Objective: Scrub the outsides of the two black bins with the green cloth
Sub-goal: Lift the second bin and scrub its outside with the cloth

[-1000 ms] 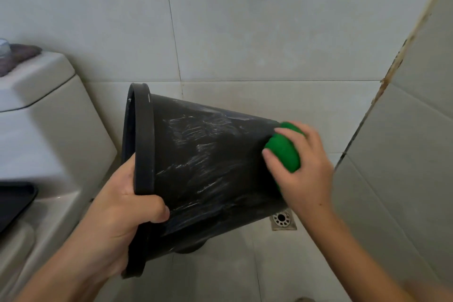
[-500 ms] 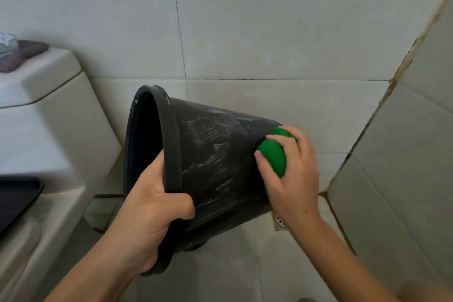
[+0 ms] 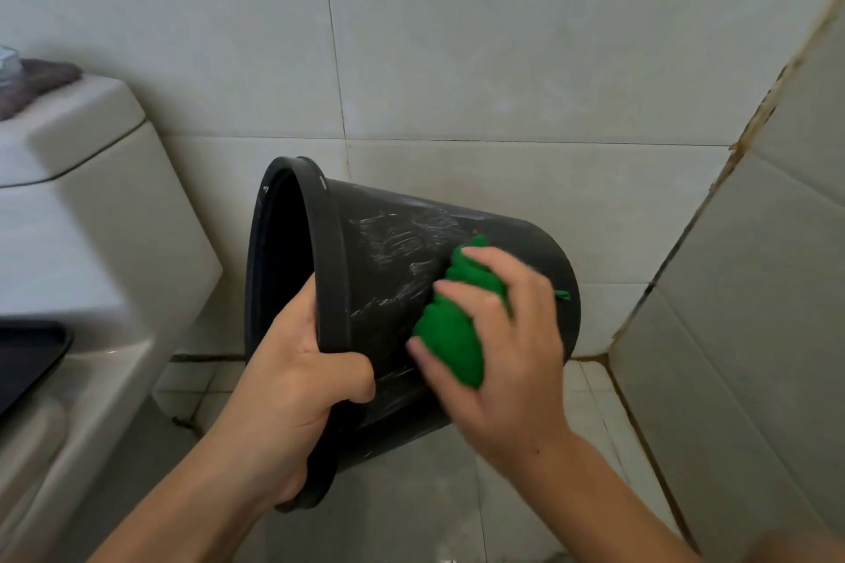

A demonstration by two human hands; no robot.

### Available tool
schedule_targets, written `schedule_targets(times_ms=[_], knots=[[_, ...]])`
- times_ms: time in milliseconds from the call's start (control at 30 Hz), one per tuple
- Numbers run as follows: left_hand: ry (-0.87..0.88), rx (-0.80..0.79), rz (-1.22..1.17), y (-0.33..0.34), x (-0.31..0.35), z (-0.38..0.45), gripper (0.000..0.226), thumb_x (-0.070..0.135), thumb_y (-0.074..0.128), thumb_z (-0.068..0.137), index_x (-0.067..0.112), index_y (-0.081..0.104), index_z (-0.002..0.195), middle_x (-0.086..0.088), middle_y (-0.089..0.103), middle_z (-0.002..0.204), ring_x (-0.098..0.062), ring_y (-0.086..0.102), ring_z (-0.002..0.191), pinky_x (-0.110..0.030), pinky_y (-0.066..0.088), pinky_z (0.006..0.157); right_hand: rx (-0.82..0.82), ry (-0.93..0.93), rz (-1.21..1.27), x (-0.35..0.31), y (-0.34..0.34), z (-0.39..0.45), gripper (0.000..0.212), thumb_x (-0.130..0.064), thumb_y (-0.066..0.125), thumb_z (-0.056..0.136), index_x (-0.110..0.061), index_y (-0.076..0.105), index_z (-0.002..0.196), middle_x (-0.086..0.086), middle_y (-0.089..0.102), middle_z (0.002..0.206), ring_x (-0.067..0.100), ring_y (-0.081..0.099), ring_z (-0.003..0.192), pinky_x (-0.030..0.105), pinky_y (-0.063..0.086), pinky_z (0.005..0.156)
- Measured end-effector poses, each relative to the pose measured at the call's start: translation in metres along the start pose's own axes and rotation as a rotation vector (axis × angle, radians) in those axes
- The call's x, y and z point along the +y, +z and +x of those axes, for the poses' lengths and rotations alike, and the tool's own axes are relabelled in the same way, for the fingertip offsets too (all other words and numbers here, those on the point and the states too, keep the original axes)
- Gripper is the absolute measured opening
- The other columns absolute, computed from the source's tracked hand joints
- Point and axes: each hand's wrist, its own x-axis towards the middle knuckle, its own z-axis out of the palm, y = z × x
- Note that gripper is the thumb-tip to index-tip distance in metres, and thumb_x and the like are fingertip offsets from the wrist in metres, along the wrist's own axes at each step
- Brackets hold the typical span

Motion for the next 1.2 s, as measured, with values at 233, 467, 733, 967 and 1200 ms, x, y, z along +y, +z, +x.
schedule_targets(times_ms=[233,467,733,967,1200], knots=[[-0.032,0.002,0.023,0.004,-0.002,0.0,0.068,-0.009,0.051,0.04,0.024,0.074,0.095,-0.026,0.069,0.097,-0.035,0.066,0.086,-0.044,0.05,0.073,-0.006,0.067,-0.037,0.012,-0.004,0.011,0.043,-0.054,0.046,0.096,-0.016,0.058,0.111,0.014,0.059,0.123,0.028,0.056,0.111,0.034,0.046,0.092],[-0.057,0.025,-0.022,0.004,-0.006,-0.002,0.065,-0.013,0.042,0.043,0.022,0.075,0.087,-0.009,0.069,0.077,-0.018,0.066,0.068,-0.023,0.052,0.053,-0.104,-0.157,0.017,0.0,-0.005,0.01,0.037,-0.044,0.057,0.093,-0.012,0.058,0.112,0.017,0.062,0.121,0.033,0.058,0.109,0.038,0.046,0.095],[-0.039,-0.011,0.001,-0.001,-0.005,-0.004,0.067,0.005,0.057,0.031,0.024,0.074,0.094,-0.012,0.071,0.085,-0.025,0.068,0.076,-0.03,0.056,0.061,-0.064,-0.027,-0.003,-0.009,-0.003,0.006,0.045,-0.049,0.054,0.094,-0.008,0.066,0.106,0.016,0.061,0.119,0.031,0.058,0.109,0.036,0.047,0.093],[-0.04,-0.012,0.043,0.001,-0.002,-0.006,0.065,-0.011,0.044,0.044,0.028,0.075,0.087,-0.008,0.069,0.078,-0.024,0.063,0.07,-0.03,0.051,0.057,-0.023,0.108,0.004,-0.003,-0.004,0.014,0.05,-0.051,0.05,0.094,-0.006,0.069,0.104,0.014,0.061,0.119,0.03,0.059,0.107,0.03,0.044,0.094],[-0.043,-0.013,0.036,0.001,-0.005,-0.007,0.064,-0.014,0.043,0.046,0.024,0.074,0.087,0.0,0.065,0.067,-0.011,0.061,0.062,-0.018,0.048,0.052,-0.124,-0.116,0.122,-0.001,0.0,0.005,0.036,-0.033,0.063,0.088,-0.009,0.059,0.114,0.015,0.061,0.123,0.031,0.057,0.113,0.038,0.046,0.098]])
